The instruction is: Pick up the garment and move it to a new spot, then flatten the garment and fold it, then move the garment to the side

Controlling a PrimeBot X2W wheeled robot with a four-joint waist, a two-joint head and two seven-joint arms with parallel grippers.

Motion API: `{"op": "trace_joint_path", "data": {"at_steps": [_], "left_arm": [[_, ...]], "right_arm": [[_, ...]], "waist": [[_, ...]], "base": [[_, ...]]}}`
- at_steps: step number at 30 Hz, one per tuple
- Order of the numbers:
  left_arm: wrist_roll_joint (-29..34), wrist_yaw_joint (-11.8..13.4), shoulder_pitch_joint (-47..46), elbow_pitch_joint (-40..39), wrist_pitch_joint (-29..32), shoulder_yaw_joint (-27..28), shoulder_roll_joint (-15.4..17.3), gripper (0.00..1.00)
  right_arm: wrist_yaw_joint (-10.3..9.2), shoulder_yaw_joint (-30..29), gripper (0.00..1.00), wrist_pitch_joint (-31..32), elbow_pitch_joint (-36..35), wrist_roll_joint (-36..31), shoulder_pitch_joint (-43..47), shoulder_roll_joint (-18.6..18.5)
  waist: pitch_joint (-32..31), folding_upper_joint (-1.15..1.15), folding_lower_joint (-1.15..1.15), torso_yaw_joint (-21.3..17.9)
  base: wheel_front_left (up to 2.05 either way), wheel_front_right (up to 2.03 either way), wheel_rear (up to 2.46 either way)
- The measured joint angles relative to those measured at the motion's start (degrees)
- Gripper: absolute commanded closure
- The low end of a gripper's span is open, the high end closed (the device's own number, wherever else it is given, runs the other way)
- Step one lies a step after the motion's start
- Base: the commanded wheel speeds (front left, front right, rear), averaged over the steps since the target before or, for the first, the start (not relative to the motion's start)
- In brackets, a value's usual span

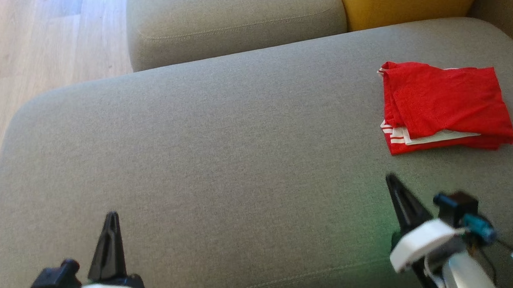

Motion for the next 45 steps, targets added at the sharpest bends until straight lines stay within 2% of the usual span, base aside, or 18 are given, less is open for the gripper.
{"op": "trace_joint_path", "data": {"at_steps": [4, 45], "left_arm": [[-1.8, 0.0, 1.3, 1.6, 0.5, 0.0, -0.1, 1.0], [-27.3, -0.6, -3.1, 5.5, 6.0, 0.2, 0.3, 1.0]], "right_arm": [[0.0, -0.1, 1.0, 0.7, 1.5, 1.7, 2.8, 0.1], [0.0, -2.4, 1.0, 7.0, -1.5, 28.6, 2.5, 0.1]], "waist": [[0.1, 0.0, 0.0, 0.1], [0.6, 0.0, 0.0, 1.6]], "base": [[0.0, 0.0, 0.0], [0.0, 0.0, 0.0]]}}
